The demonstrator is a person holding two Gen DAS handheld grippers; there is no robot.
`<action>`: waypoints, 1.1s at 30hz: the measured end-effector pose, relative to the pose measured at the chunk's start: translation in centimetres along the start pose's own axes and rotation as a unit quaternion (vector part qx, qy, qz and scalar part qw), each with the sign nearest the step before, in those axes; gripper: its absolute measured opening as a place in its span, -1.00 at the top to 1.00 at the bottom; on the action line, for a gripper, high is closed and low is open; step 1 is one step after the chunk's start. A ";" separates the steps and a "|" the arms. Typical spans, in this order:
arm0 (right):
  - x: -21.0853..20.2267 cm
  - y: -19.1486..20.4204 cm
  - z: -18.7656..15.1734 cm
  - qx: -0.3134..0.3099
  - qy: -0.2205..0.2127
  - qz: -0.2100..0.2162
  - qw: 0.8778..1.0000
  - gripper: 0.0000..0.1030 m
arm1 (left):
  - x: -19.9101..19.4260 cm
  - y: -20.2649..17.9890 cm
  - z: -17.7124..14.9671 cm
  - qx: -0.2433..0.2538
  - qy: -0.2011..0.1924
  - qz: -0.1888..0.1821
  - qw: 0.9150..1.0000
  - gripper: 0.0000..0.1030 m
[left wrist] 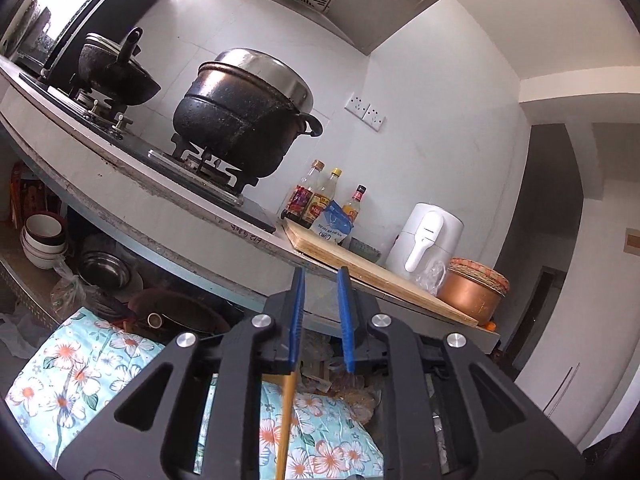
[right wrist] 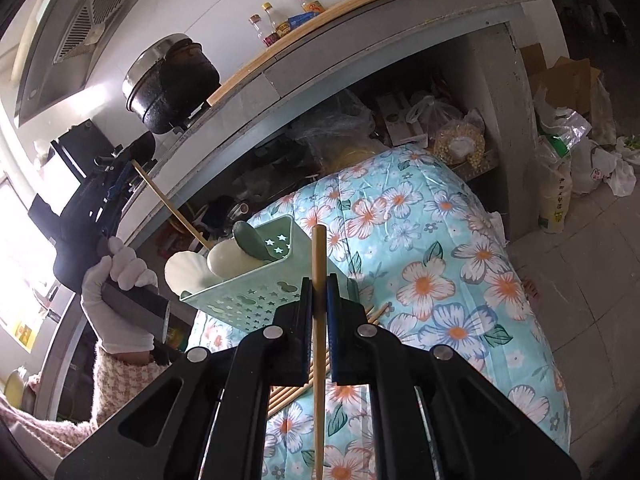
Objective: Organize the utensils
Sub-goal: 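Drop the chopstick into the holder with the left gripper while the right gripper inserts its chopstick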
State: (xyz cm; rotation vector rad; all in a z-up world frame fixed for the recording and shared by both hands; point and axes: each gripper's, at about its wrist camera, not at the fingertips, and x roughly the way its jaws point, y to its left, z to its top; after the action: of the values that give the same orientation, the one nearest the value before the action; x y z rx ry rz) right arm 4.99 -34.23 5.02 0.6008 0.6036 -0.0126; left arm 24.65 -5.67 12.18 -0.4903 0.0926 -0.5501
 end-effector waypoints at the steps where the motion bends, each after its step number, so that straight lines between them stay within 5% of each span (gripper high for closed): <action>1: -0.3 0.3 0.0 -0.003 -0.003 0.001 1.000 0.86 | -0.3 0.1 -0.1 0.001 0.002 0.003 1.000 0.63; 11: -3.6 5.8 3.0 -0.091 -0.058 0.024 0.994 0.86 | -4.9 1.2 -0.5 0.012 0.031 0.008 0.999 0.24; 20: -4.6 15.8 8.7 -0.225 -0.137 0.103 0.959 0.86 | -11.5 1.7 -1.9 0.077 0.098 -0.012 0.992 -0.23; 27: -1.0 22.3 10.7 -0.308 -0.159 0.118 0.931 0.86 | -14.9 3.8 -5.3 0.105 0.188 0.017 0.976 -0.34; 33: 4.6 24.2 10.5 -0.352 -0.128 0.110 0.921 0.86 | -16.0 5.9 -8.2 0.085 0.244 0.045 0.965 -0.34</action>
State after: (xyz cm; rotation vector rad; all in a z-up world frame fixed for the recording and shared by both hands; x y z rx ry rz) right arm 18.74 -18.97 22.24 -0.0422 0.2485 0.3227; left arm 12.13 3.57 1.47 -0.1744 0.5320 -0.5751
